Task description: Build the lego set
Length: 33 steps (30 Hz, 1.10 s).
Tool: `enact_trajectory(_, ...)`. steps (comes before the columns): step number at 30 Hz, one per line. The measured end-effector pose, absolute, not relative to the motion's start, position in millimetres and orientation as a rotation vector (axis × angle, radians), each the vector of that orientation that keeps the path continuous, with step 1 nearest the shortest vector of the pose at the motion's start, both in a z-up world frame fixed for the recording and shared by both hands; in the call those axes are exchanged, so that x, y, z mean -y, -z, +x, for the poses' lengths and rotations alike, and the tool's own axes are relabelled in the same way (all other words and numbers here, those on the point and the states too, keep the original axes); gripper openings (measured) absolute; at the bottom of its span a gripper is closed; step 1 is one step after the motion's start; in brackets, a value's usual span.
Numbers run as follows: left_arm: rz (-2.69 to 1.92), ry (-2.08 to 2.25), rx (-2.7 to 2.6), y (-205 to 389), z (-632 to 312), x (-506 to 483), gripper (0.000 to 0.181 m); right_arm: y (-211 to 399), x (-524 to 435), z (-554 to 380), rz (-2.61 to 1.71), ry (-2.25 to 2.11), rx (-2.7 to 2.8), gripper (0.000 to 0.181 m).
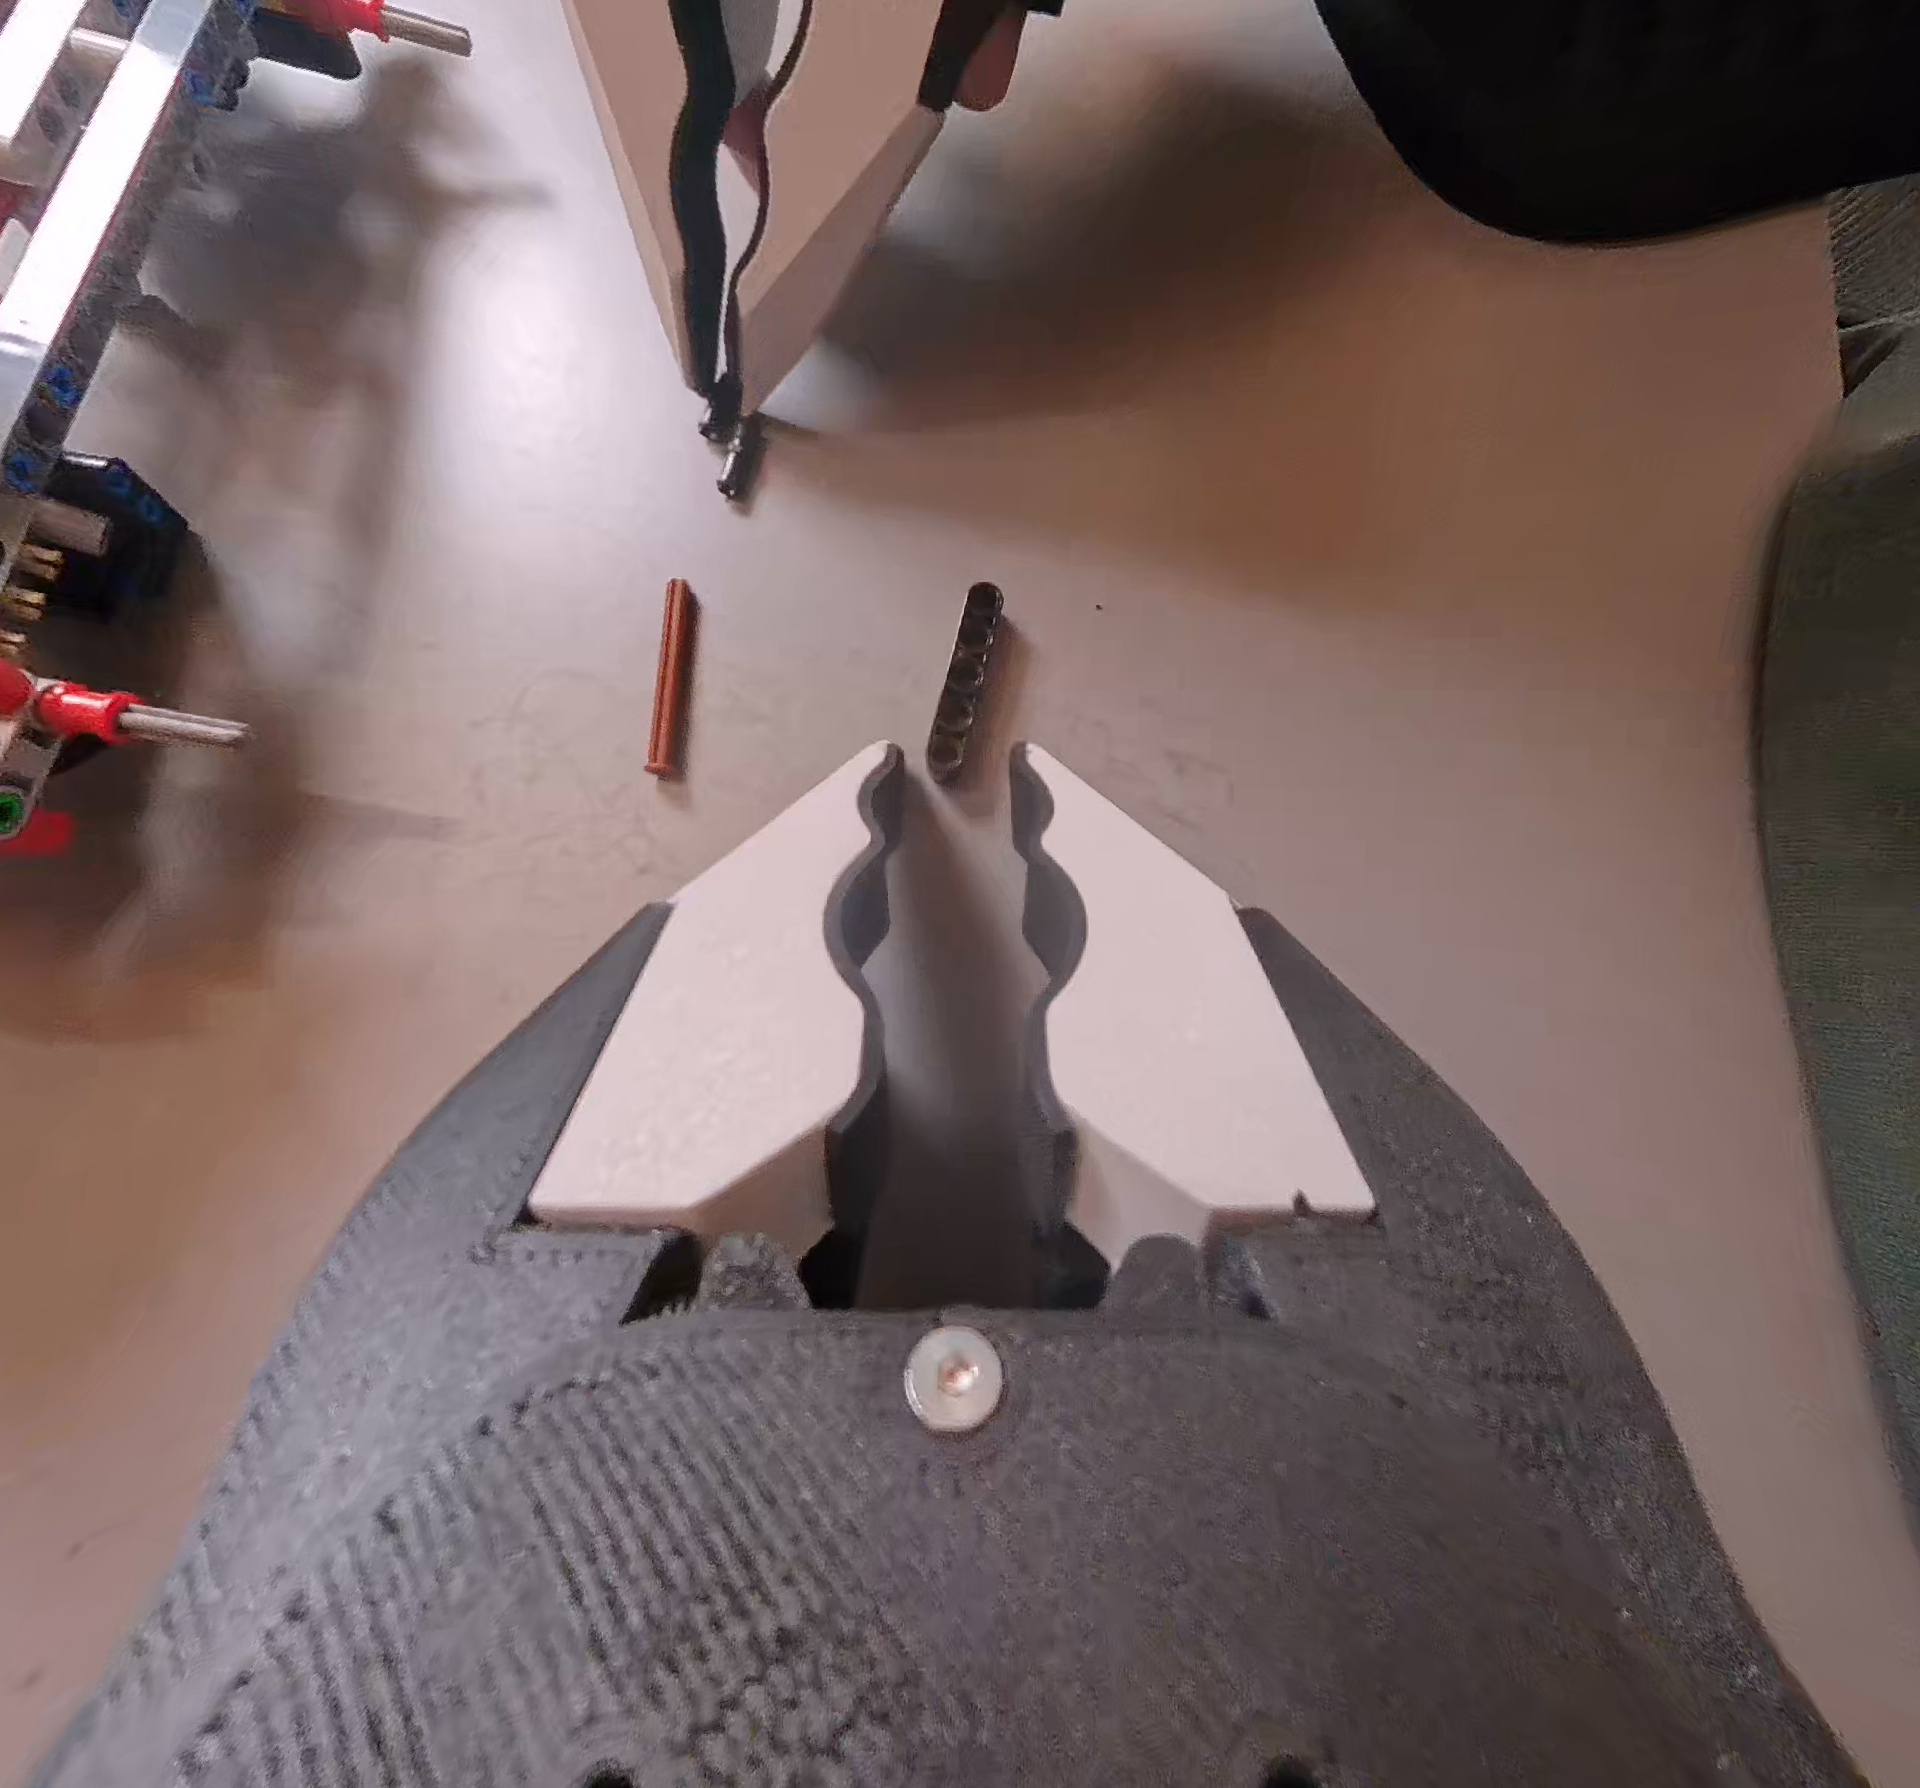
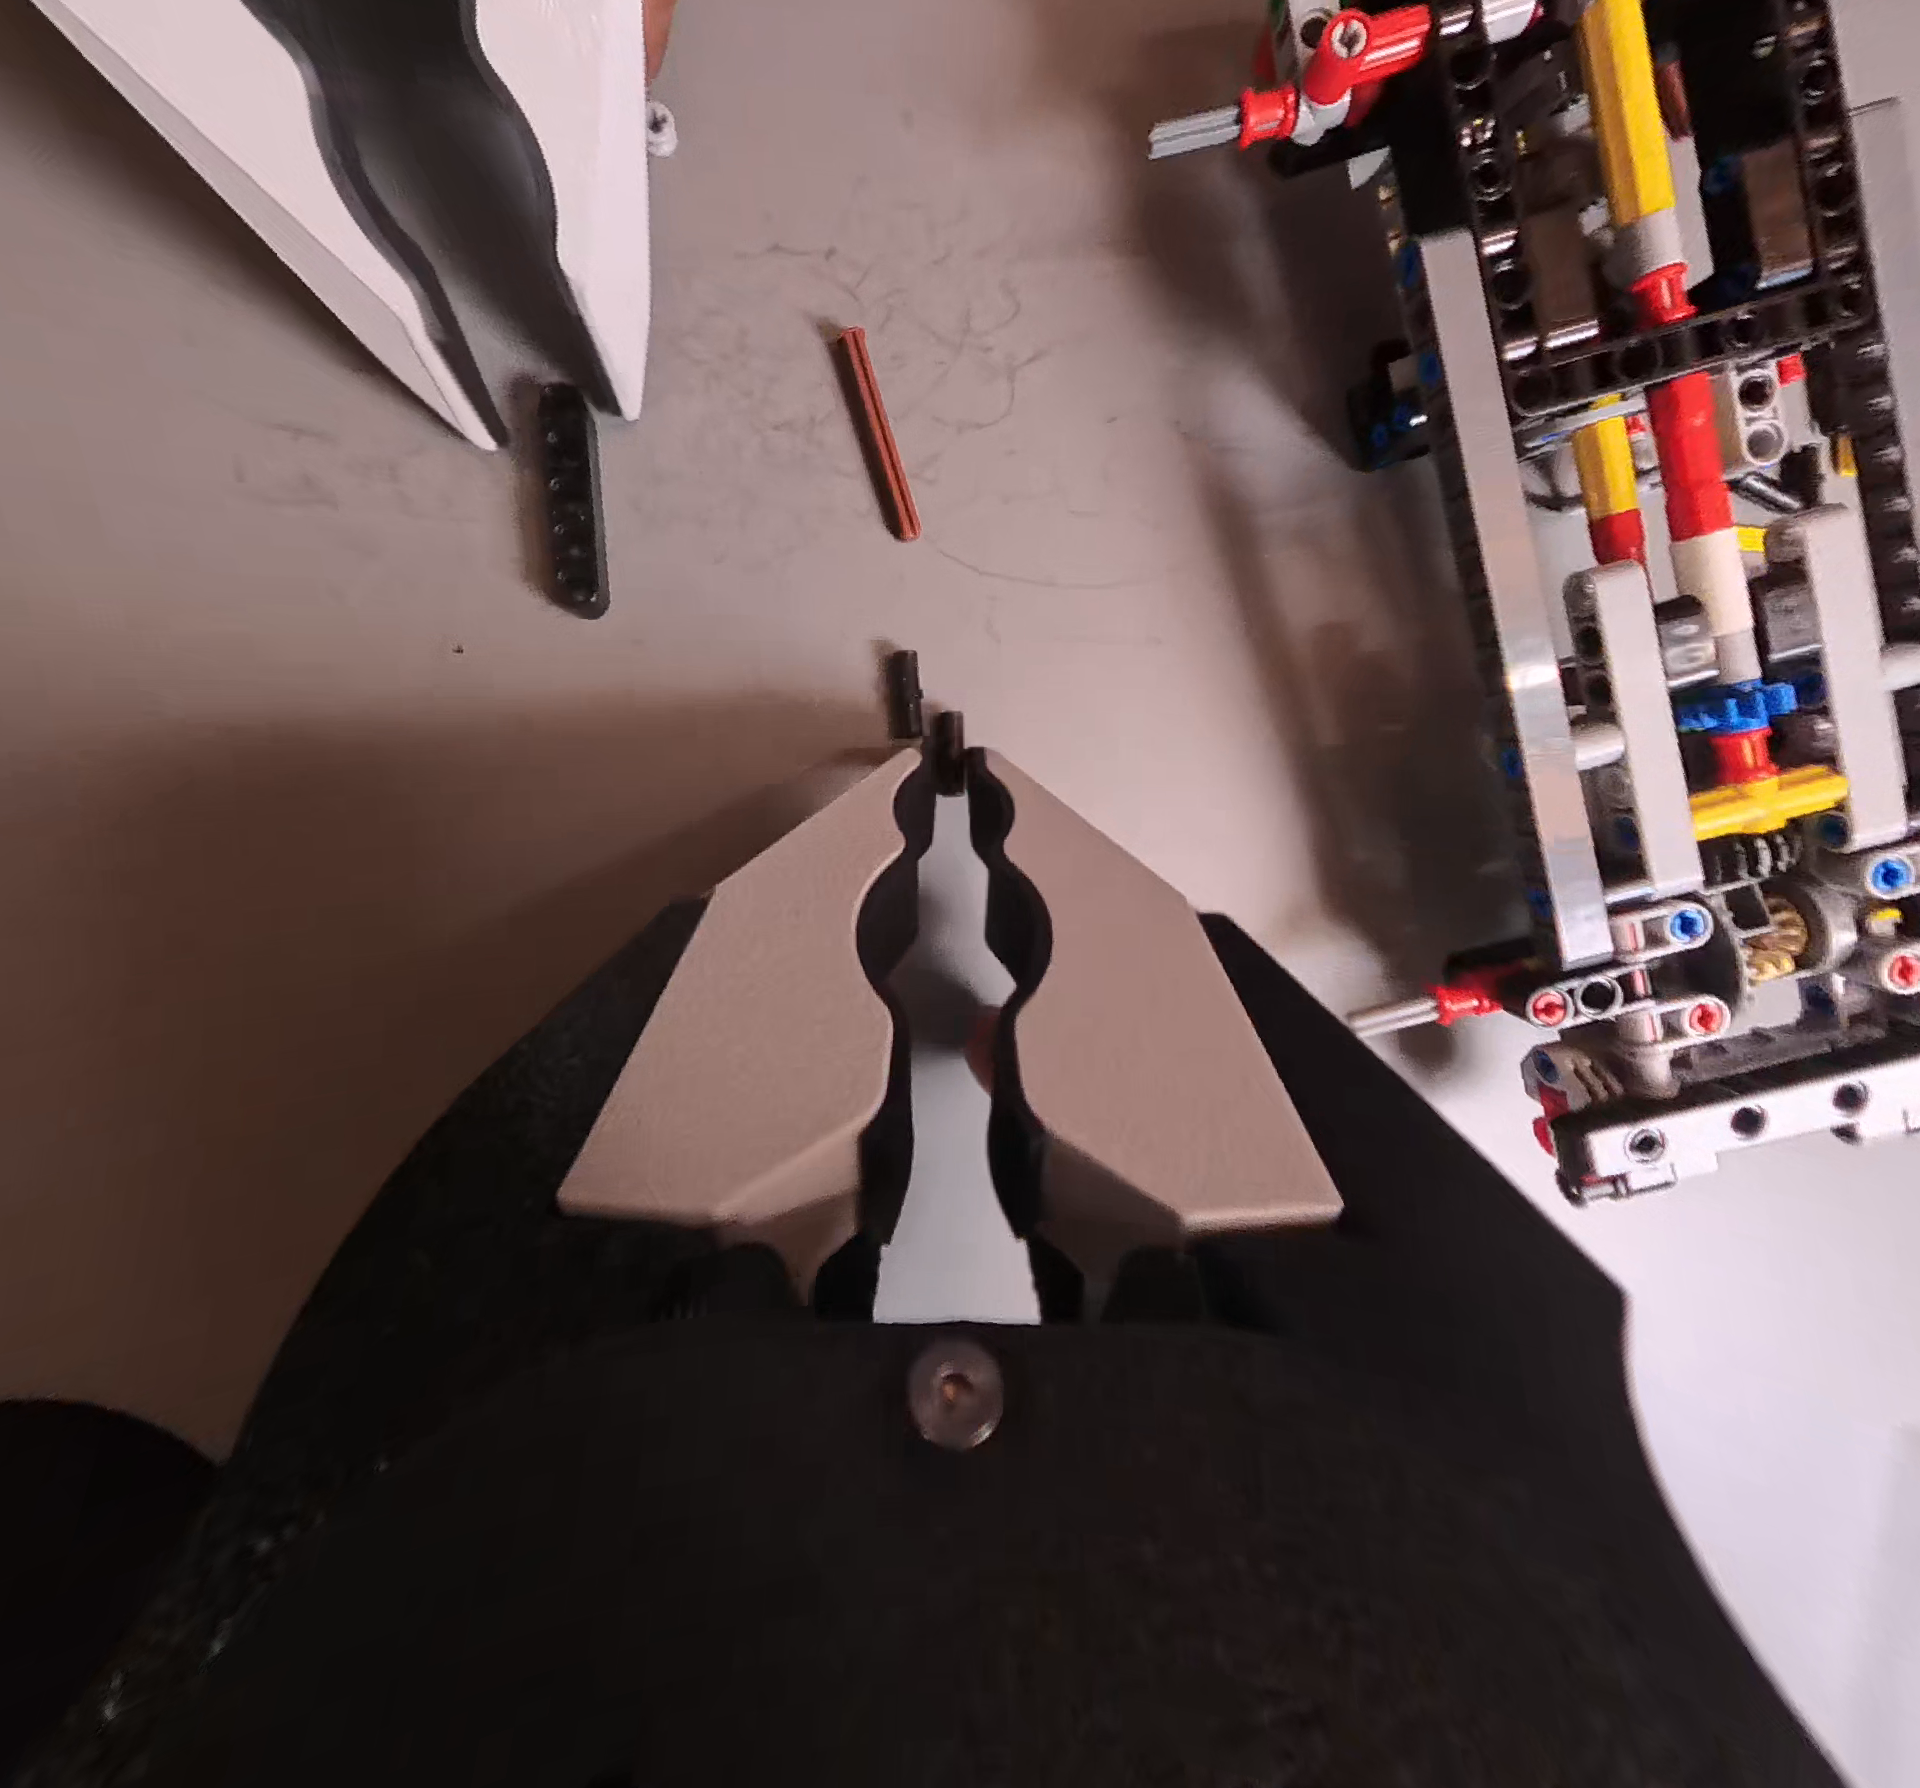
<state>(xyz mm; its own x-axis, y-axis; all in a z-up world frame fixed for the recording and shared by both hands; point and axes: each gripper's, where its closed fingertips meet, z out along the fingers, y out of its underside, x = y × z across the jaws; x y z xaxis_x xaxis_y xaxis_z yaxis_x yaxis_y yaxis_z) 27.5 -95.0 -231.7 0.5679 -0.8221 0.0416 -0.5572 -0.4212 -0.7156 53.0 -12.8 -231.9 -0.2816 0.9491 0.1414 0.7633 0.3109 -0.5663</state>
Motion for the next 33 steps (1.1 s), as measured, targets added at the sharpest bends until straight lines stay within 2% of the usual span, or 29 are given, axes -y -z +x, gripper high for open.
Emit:
enact_trajectory(5, -2.081, 0.535, -1.057, 221.6, 26.3, 90.4, 0.026, 229.2, 8.3, 55.8, -1.516, -0.491, 2.111, 0.001)
enact_trajectory(8, -2.001, 0.592, -0.950, 201.7, 25.4, 82.1, 0.024, 203.6, 17.4, 46.2, -1.398, -0.559, 2.038, 0.001)
enact_trajectory(11, -1.912, 0.751, -0.808, 176.3, 26.4, 78.4, 0.024, 175.6, 49.9, 35.2, -1.191, -0.658, 2.031, 0.001)
enact_trajectory(15, -1.859, 1.020, -0.622, 158.0, 28.7, 79.5, 0.026, 167.7, 83.5, 24.3, -1.048, -0.703, 2.019, 0.001)
enact_trajectory(22, -1.822, 1.286, -0.543, 149.9, 37.3, 90.0, 0.007, 158.7, 97.5, 25.8, -0.944, -0.651, 1.946, 0.001)
enact_trajectory(33, -1.787, 1.357, -0.502, 143.7, 32.0, 89.2, 0.000, 148.5, 96.3, 25.8, -0.926, -0.777, 1.832, 0.001)
